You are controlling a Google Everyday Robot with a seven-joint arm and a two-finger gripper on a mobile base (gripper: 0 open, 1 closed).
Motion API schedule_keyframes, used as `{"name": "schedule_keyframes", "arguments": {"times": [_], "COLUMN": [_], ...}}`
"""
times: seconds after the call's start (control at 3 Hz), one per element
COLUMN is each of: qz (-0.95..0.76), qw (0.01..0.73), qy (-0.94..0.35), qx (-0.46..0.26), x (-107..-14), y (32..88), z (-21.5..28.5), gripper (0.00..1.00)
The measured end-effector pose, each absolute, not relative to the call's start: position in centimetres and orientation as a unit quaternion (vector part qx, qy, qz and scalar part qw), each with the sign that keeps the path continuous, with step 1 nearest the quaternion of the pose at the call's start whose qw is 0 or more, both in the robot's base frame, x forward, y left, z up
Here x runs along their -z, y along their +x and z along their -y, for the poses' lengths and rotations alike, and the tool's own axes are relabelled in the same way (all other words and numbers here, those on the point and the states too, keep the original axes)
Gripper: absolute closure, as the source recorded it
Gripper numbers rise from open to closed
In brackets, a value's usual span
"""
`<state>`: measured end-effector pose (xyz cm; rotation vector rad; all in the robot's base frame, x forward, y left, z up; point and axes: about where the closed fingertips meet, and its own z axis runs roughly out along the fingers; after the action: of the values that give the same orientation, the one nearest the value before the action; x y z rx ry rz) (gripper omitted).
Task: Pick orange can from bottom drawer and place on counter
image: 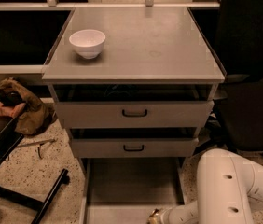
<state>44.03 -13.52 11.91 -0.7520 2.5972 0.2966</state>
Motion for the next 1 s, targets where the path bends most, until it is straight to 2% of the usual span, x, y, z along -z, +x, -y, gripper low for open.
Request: {"name": "schedule_keyframes", "arguments": {"times": [0.33, 0.67, 1.0], "qz": [-0.934, -0.918, -0.882], "qw": [0.209, 0.235, 0.309], "qy": [-0.270, -0.290, -0.310], "qx": [-0.107, -0.136, -0.173], "x": [-11.9, -16.2, -24.8], "y": [44.0, 45.7, 51.6], "z": [13.5, 11.8, 10.2], "gripper": [0.88, 1.00, 1.00]}}
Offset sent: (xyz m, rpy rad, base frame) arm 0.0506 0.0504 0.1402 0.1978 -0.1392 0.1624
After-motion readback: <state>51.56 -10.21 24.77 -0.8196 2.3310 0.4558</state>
